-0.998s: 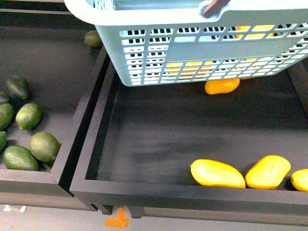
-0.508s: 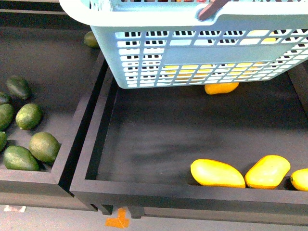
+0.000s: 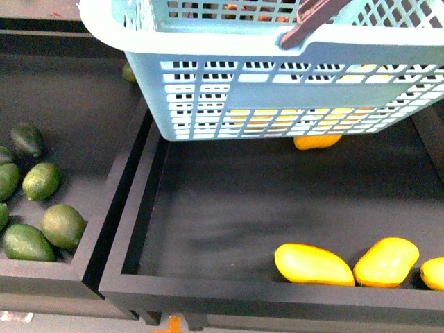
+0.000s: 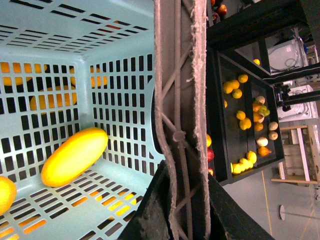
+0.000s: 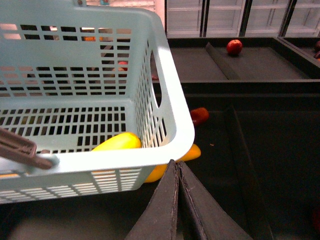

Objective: Pick lemon and mango into basket

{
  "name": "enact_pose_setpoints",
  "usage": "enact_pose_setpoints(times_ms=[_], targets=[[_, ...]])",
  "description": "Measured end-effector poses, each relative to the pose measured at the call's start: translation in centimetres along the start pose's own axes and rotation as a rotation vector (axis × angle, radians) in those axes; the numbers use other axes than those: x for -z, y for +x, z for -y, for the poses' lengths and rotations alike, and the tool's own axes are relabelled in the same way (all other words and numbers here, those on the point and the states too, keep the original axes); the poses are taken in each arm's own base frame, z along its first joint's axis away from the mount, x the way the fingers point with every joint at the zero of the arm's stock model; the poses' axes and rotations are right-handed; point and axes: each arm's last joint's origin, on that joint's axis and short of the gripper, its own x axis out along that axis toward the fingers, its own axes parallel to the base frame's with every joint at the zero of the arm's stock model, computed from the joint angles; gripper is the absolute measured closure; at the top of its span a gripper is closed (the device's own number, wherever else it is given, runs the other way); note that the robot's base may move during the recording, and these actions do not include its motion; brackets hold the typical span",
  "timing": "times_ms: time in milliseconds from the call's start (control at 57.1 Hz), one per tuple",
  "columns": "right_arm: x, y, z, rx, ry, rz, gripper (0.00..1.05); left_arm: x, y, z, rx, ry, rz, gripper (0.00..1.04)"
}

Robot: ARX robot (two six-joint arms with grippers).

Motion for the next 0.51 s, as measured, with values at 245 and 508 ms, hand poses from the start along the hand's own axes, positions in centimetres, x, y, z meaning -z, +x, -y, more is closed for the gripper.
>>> enact_pose_setpoints(times_ms=[245,508], targets=[[0.7,-1.8,0.0,0.0,0.0,0.0,1.03,0.0,0.0,0.0,0.001,0.0,-0.001,0.97],[1.8,-3.4,0.0,0.0,0.0,0.007,1.03,0.0,0.0,0.0,0.001,-0.001,-0.001,0.97]])
